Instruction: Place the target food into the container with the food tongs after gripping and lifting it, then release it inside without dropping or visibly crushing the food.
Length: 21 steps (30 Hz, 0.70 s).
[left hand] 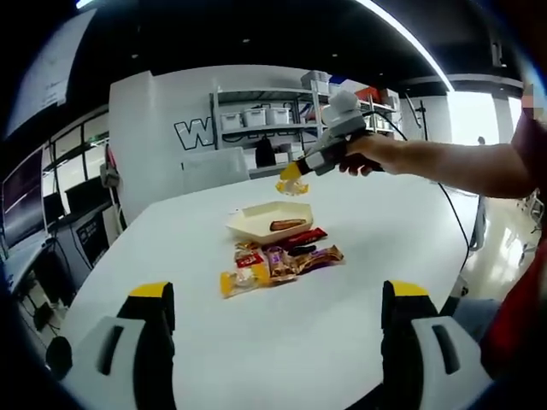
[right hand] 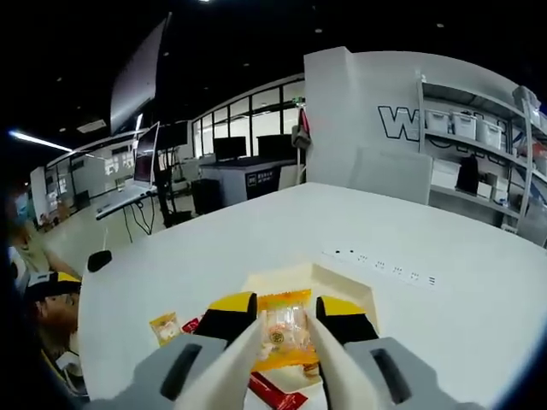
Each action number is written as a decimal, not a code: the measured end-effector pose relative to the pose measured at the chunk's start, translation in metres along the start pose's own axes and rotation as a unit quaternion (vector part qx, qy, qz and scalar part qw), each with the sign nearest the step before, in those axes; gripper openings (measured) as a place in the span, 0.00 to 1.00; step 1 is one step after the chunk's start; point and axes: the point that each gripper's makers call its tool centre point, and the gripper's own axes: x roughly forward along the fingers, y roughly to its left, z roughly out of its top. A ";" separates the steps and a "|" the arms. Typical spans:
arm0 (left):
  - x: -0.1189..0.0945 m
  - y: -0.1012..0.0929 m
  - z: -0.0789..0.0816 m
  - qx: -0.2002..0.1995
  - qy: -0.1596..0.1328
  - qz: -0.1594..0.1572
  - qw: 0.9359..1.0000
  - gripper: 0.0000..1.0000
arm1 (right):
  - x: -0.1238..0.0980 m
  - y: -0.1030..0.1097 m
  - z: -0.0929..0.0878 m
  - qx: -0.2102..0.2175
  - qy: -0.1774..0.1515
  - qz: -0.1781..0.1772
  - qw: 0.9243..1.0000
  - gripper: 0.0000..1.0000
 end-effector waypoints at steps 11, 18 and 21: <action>-0.003 -0.001 0.002 0.003 -0.001 0.002 1.000 0.98 | -0.007 0.000 0.005 -0.003 -0.007 -0.001 1.000 0.23; -0.005 -0.002 0.004 0.007 -0.002 0.002 1.000 0.98 | -0.017 -0.003 0.010 -0.005 -0.013 -0.004 1.000 0.23; -0.006 0.000 0.006 0.008 -0.004 0.004 1.000 0.99 | -0.022 -0.004 0.011 -0.006 -0.014 -0.006 1.000 0.23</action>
